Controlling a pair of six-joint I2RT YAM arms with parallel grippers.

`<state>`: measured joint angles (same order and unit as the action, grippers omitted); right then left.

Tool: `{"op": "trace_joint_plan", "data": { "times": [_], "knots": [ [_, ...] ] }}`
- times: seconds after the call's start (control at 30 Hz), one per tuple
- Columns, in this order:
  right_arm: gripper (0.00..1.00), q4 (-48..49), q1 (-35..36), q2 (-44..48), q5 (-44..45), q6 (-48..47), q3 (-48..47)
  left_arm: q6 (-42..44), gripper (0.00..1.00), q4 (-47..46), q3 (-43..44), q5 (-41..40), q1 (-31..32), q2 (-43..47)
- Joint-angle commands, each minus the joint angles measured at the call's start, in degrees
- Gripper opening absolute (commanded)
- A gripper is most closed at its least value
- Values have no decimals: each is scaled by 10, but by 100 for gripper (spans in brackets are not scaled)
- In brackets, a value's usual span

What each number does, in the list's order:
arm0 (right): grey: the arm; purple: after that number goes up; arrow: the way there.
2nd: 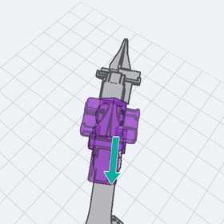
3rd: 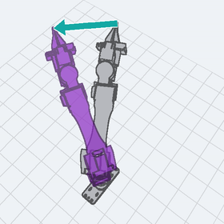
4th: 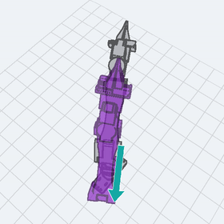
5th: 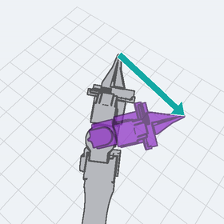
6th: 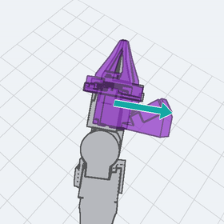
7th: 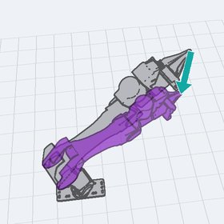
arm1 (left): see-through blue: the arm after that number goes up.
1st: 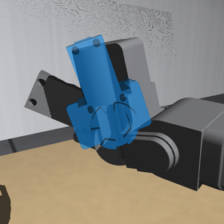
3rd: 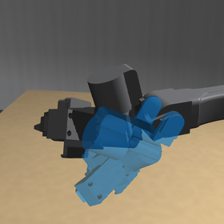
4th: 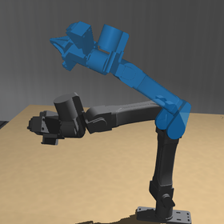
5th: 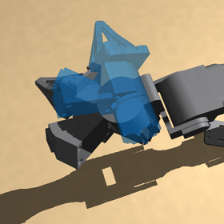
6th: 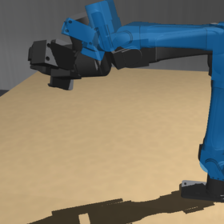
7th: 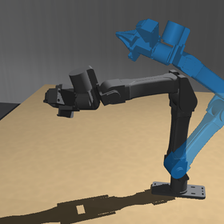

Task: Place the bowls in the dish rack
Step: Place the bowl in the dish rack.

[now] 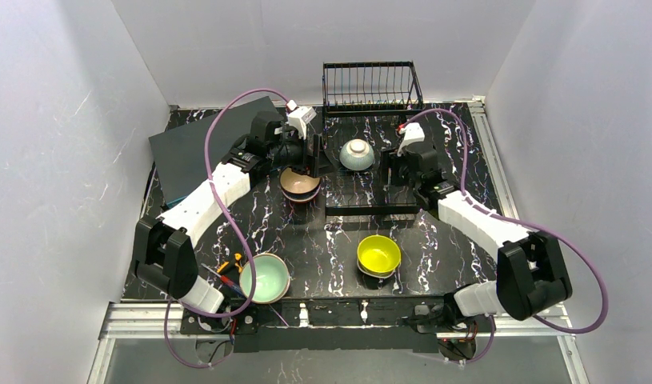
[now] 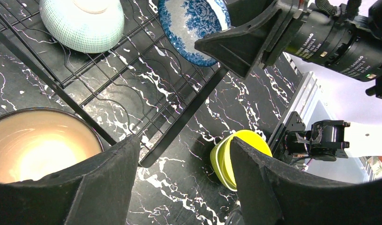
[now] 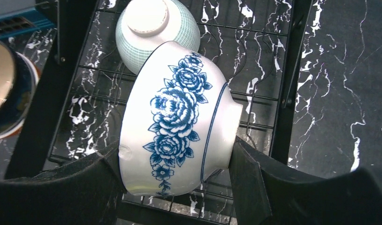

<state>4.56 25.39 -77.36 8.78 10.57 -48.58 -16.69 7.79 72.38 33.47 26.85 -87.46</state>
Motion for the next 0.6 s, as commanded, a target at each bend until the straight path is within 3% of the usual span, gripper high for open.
{"op": "trace_joint_plan", "data": {
  "times": [0.0, 0.23, 0.57],
  "knots": [
    [1, 104, -6, -8, 20, -60, -9, 3, 68, 2, 10, 11, 2, 24],
    [1, 178, -14, -32, 30, -97, 10, 3, 69, 2, 8, 8, 2, 28],
    [1, 210, -18, -87, 52, -121, -6, 4, 70, 2, 9, 5, 2, 29]
  ]
}}
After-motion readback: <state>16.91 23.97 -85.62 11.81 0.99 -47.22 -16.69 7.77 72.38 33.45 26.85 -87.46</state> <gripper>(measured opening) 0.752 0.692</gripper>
